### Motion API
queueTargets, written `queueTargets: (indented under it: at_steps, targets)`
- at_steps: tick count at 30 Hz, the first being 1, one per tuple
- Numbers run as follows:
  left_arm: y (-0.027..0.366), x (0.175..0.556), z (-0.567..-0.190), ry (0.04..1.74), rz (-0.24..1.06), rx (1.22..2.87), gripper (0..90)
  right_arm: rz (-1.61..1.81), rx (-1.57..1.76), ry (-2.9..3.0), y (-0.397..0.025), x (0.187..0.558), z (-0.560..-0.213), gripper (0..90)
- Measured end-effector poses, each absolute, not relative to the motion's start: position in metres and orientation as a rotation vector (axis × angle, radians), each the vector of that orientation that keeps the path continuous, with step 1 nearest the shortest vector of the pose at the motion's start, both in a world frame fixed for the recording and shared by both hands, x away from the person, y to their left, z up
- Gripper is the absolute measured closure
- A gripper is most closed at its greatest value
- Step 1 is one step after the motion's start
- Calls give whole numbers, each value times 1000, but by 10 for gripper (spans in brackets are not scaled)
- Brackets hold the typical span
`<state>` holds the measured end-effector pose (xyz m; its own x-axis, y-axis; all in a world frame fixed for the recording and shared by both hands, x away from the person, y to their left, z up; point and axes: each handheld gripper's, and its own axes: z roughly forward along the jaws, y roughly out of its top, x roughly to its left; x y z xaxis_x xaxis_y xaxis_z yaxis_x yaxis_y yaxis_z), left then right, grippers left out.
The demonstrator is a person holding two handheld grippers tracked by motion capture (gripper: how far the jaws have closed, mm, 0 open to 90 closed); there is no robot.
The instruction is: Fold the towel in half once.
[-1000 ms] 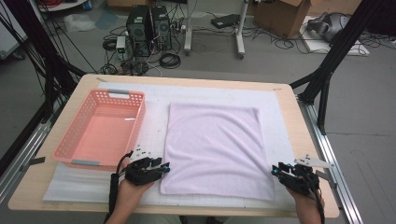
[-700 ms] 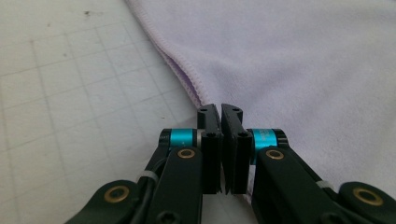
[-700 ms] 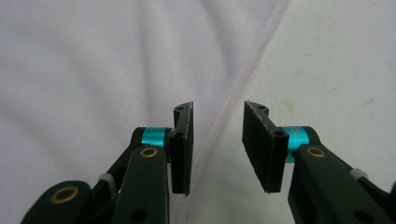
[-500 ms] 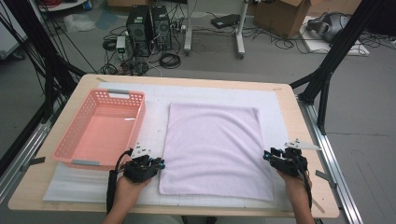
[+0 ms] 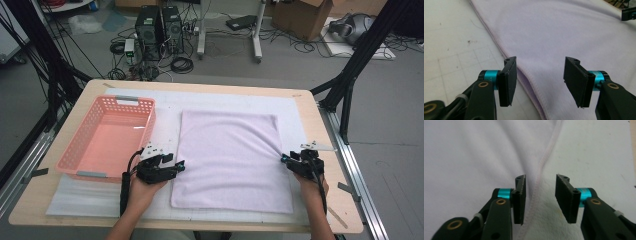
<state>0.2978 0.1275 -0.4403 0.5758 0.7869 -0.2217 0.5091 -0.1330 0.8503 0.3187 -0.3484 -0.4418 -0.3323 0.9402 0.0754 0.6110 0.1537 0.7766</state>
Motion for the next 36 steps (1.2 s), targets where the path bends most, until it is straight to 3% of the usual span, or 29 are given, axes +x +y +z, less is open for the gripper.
queueTargets:
  at_steps: [4, 12, 15, 19, 29, 32, 36]
  targets:
    - [125, 304, -442, 1045, 352, 1791, 443, 1077, 1445, 1997, -350, 328, -441, 564]
    - [128, 308, -437, 1000, 372, 1769, 430, 962, 1383, 2095, -328, 382, -443, 809]
    - [129, 309, -437, 993, 366, 1769, 428, 892, 1402, 2076, -329, 391, -443, 814]
    - [129, 309, -438, 987, 361, 1763, 418, 939, 1468, 2030, -338, 384, -439, 711]
    - [133, 309, -434, 974, 345, 1720, 367, 1167, 1349, 2006, -360, 316, -428, 410]
    - [134, 309, -433, 982, 353, 1701, 331, 1191, 1318, 2011, -359, 301, -427, 269]
    - [137, 307, -430, 975, 354, 1665, 268, 1214, 1274, 2021, -357, 292, -424, 232]
